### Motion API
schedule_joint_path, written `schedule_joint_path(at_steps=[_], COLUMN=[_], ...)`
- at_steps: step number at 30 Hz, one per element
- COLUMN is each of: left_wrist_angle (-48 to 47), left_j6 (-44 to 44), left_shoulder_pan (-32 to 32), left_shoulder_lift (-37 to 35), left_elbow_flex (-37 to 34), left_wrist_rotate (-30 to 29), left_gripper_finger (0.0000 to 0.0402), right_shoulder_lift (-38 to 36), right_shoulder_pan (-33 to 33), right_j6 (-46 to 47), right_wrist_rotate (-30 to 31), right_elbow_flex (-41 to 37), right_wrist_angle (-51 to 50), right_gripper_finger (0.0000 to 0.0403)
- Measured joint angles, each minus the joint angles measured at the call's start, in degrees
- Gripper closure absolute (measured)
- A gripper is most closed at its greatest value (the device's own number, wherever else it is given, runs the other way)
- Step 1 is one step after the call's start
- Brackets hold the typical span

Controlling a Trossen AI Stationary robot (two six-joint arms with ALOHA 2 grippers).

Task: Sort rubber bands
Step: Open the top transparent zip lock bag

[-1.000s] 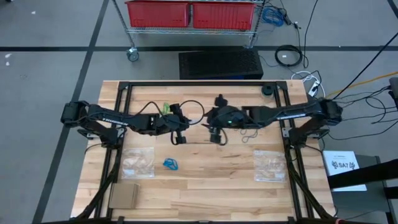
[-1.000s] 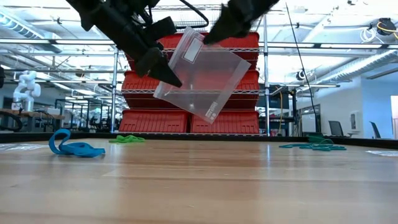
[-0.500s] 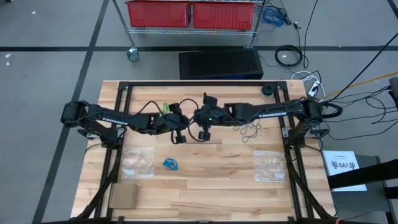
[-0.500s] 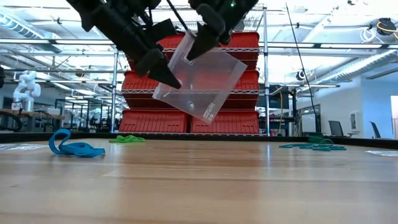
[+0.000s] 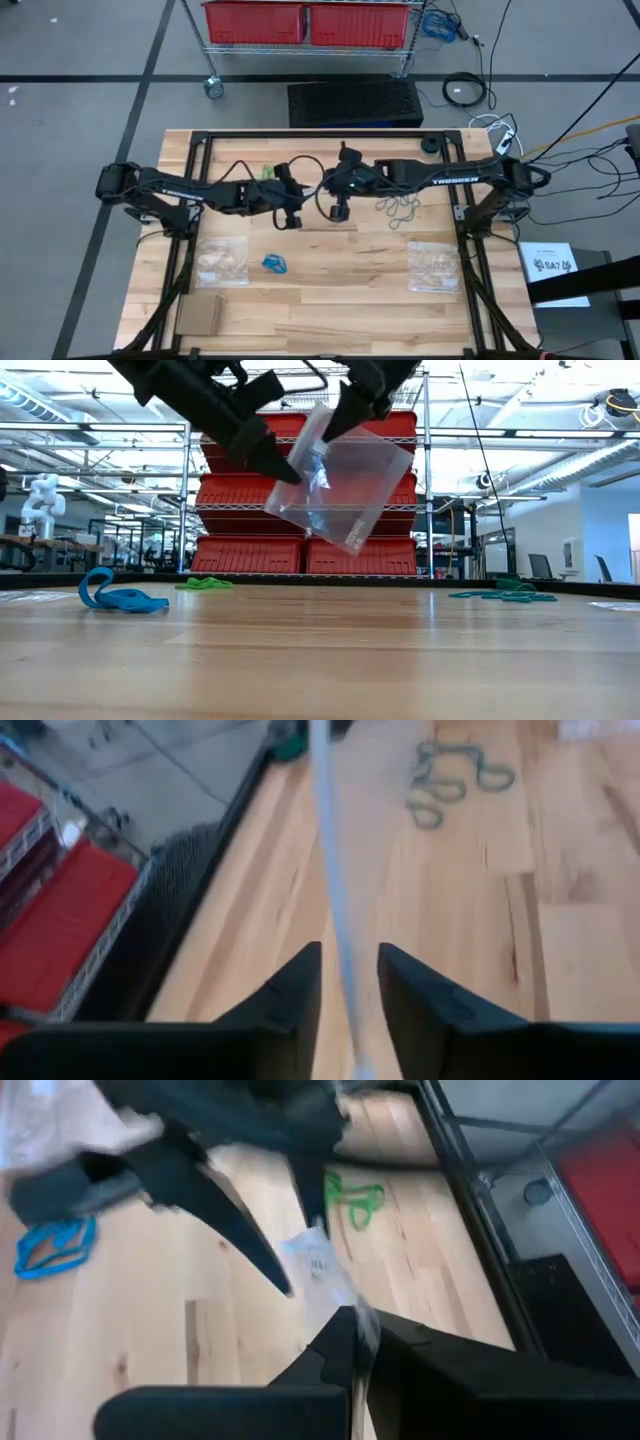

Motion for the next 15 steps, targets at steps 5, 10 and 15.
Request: schedule_joint_path(at_steps=[5,10,15], left_wrist_angle=[0.6,3.5,17.8], left_j6=[1.6,2.9,1.6], left_shoulder_pan=[0.0,1.7,6.7], left_shoulder_lift=[-4.1,-8.6,-9.7], left_elbow_flex=[0.0,-1.0,-8.0], left_wrist_rotate=[0.1,6.6,20.5], left_gripper_finger=[0.0254,0.0246,0.0246], right_shoulder_lift=[-5.0,-12.1,-19.6], right_shoulder_pan=[-0.5,-1.3,-1.6], right_j6=[1.7,3.1,4.3], right_wrist_rotate=[0.0,-0.2,-0.2], right_elbow_flex=[-7.9,-18.3,-27.2], right_wrist_angle=[6.3,17.6,31.2], right_gripper_finger=[0.0403,0.0403,0.0403])
